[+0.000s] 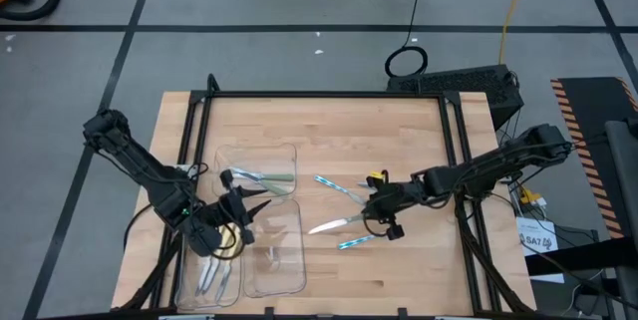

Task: Sort silverware by color (type)
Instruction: Put the green table knife into the top transparent bin

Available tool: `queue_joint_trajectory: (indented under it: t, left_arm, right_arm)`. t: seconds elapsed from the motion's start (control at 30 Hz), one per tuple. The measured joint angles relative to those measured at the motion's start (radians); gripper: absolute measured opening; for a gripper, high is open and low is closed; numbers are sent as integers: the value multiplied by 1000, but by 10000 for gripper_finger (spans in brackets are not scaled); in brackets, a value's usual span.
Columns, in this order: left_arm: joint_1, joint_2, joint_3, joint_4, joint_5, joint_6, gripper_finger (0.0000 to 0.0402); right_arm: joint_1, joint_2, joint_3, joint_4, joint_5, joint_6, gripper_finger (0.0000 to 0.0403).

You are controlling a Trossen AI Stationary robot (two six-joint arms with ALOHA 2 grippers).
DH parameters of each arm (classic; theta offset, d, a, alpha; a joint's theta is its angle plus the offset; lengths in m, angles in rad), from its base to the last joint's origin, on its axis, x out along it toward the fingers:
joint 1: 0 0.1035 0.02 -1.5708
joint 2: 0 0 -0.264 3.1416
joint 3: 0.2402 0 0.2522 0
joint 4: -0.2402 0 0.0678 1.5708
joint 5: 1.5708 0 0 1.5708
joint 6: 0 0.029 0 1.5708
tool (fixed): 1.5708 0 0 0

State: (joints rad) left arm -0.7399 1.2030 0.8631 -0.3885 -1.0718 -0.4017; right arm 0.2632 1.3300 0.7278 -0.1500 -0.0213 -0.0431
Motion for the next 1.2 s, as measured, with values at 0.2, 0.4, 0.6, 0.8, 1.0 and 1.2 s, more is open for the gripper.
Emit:
queue_joint_trajectory:
  t: [0.2,0.4,0.6,0.8,1.0,1.2]
  left_arm:
    - [0,-49,0,13,16,140,122]
    - [-2,-158,1,-92,26,166,122]
    - [-13,-240,1,-409,-63,-77,122]
    - [-76,-276,1,-634,-161,-292,122]
    - [-155,-282,-17,-775,-202,-484,122]
    - [-250,-318,-94,-784,-244,-555,122]
  right_arm:
    - [-5,0,77,-1,0,-97,63]
    - [-39,0,149,9,0,-234,63]
    - [-111,0,182,122,41,-301,63]
    - [-195,37,182,398,-36,-323,63]
    - [-253,148,182,767,-140,-260,63]
    - [-295,309,277,887,-167,-196,63]
